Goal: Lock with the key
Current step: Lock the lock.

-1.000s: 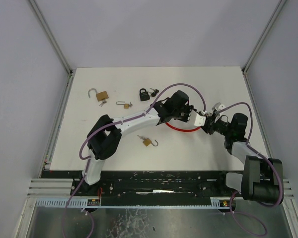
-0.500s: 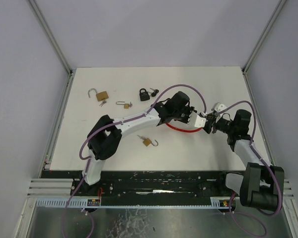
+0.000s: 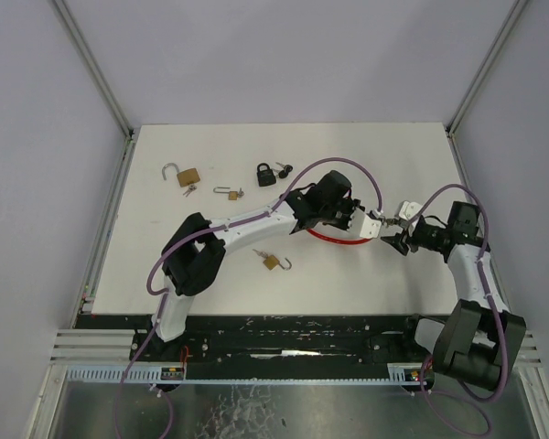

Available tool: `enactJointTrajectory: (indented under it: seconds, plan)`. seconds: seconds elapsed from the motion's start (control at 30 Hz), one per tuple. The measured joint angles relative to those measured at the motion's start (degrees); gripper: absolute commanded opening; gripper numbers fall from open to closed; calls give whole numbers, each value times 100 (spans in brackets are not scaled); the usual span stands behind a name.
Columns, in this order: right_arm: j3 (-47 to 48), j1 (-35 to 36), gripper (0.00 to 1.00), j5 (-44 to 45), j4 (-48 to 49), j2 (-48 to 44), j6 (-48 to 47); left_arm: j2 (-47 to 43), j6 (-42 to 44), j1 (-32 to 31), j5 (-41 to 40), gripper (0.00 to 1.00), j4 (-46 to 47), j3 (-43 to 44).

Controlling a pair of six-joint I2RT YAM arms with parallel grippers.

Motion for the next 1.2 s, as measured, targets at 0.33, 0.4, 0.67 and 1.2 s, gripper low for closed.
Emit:
enactJointTrajectory:
  seconds: [0.33, 0.4, 0.67, 1.2]
  plan:
    - [732, -901, 59, -70, -2157, -455, -1578, 0, -15, 0, 46, 0, -2, 0]
    - [1049, -1108, 63, -168, -2544, -614, -1532, 0, -17, 0, 52, 0, 0, 0]
    - [2732, -1231, 76, -758, -3202, -378, 916, 0, -20, 0, 57, 0, -2, 0]
    - [3021, -734, 63, -754, -4690, 1613, 774, 0, -20, 0, 59, 0, 0, 0]
